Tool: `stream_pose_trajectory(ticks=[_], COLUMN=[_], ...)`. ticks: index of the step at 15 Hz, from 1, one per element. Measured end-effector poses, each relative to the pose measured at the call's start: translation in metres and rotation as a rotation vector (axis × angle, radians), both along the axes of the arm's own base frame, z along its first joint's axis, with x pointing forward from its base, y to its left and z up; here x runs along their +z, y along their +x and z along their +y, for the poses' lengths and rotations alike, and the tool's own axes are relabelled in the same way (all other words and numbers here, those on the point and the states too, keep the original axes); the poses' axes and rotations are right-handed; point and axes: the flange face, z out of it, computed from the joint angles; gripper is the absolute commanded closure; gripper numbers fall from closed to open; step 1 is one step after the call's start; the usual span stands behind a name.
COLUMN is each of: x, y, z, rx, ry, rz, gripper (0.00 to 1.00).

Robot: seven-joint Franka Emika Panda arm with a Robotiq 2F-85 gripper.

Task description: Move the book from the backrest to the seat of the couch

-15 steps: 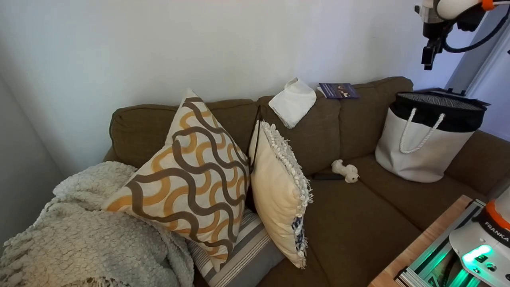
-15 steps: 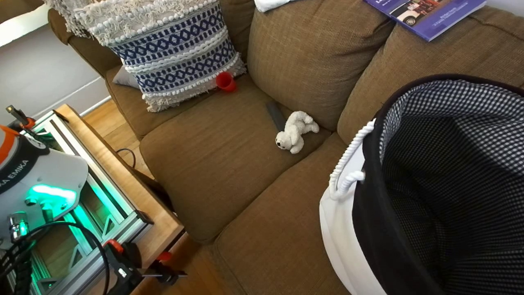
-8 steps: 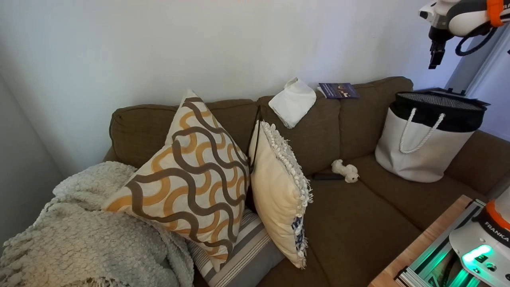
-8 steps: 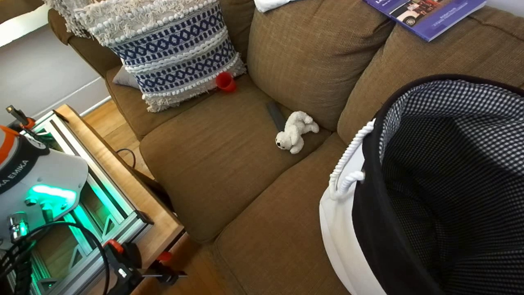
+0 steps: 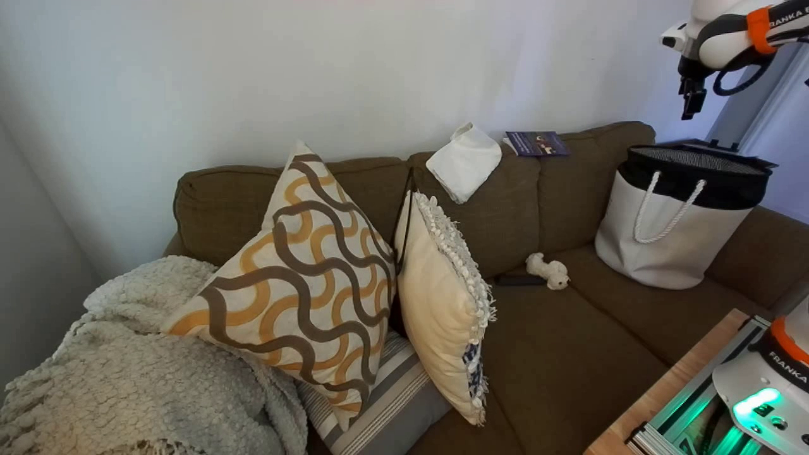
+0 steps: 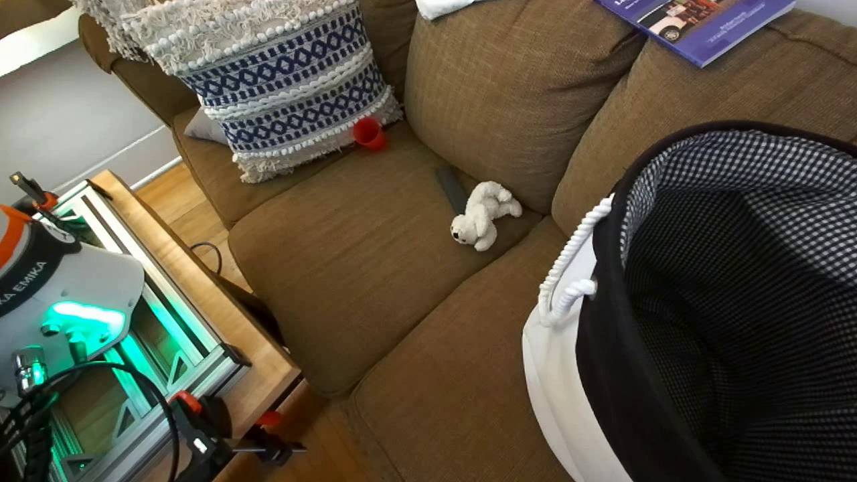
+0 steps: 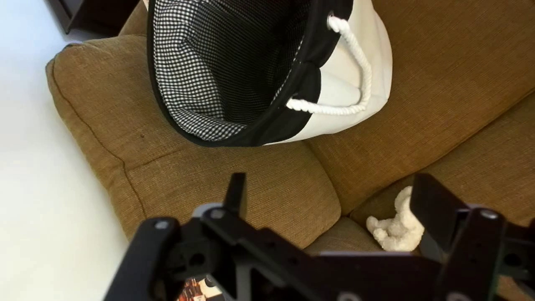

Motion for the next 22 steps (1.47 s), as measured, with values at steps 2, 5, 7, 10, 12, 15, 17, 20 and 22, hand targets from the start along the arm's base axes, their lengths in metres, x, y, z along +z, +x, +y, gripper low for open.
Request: stream_pose_trajectory(ticks=[2, 5, 7, 10, 12, 15, 17, 20, 22], x=[0.002, 0.008, 0.010, 0.000, -0.015, -0.042, -0.065, -0.086, -0.085], y=[0.001, 0.005, 0.008, 0.011, 0.015, 0.029, 0.043, 0.061, 0.063], z=[0.000, 0.000, -0.008, -0.033, -0.051, -0.075, -0.086, -0.088, -0.090], rx=[0.001, 0.036, 0.084, 0.138, 0.153, 0.158, 0.128, 0.119, 0.119], ry=[-0.002, -0.014, -0.022, -0.038, -0.044, -0.052, -0.025, -0.004, -0.008], rz=[-0.002, -0.086, -0.203, -0.339, -0.381, -0.389, -0.374, -0.358, -0.360], gripper=[0.00, 0.00, 0.00, 0.00, 0.00, 0.00, 0.00, 0.00, 0.00])
